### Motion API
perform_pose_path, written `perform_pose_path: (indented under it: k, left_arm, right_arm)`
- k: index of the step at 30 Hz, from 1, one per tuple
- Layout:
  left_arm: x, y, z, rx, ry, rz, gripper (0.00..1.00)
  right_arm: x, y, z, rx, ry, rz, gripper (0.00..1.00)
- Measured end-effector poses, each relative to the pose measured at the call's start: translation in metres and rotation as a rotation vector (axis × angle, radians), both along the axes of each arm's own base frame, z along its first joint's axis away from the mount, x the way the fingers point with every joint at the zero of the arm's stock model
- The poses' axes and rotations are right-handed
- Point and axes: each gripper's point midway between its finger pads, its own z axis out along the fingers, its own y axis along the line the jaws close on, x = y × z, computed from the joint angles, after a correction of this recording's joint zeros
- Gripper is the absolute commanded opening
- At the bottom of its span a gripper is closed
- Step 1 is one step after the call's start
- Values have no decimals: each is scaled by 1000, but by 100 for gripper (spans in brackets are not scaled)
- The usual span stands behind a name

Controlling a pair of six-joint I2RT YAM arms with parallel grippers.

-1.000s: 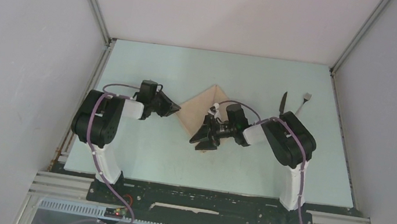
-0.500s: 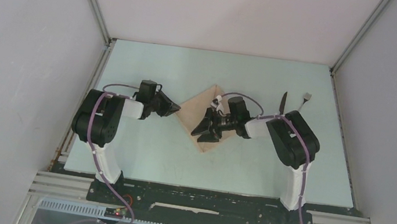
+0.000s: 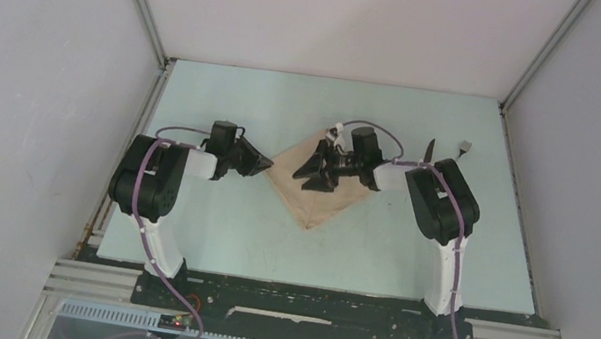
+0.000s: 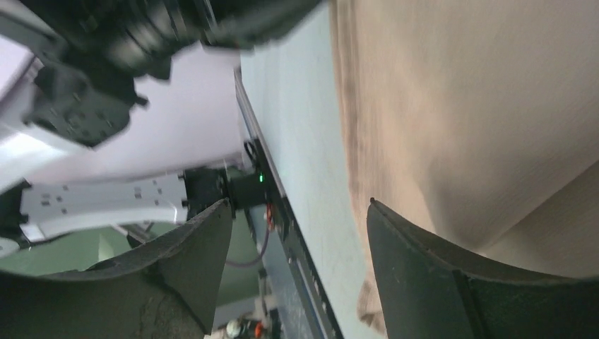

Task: Fold the napkin into a case and place the utensils inside
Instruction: Smooth out the upper triangle-folded napkin at the center of the board.

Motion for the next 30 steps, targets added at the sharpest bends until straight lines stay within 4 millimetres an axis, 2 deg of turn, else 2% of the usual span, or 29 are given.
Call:
perform_pose_path:
  k: [3, 5, 7, 8, 16, 19, 22, 24, 26, 30]
  left_arm:
    - [0, 1, 0, 2, 3, 1, 22]
    - [0, 2, 0, 3, 3, 2, 22]
    - [1, 2, -1, 5, 2, 1, 22]
    - [1, 2, -1, 5, 2, 1, 22]
    - [1, 2, -1, 1, 3, -2, 22]
    - [1, 2, 0, 1, 4, -2, 22]
    - [1, 2, 0, 2, 9, -3, 22]
    - [1, 2, 0, 3, 12, -3, 22]
    - [1, 3, 0, 4, 14, -3, 22]
    - [1, 3, 0, 4, 15, -3, 22]
  right_arm:
    - [40, -2, 4, 19, -50, -58, 77]
    - [55, -8, -8, 5, -41, -99, 77]
    - [61, -17, -24, -15, 4, -130, 76]
    - [62, -20, -26, -3, 24, -131, 76]
    - [76, -40, -20, -29, 18, -195, 78]
    - [91, -59, -16, -67, -1, -249, 77]
    - [114, -69, -5, -87, -32, -287, 77]
    - [127, -65, 9, -78, -71, -288, 77]
    - [138, -53, 24, -55, -120, -274, 78]
    - [150, -30, 35, -10, -171, -242, 77]
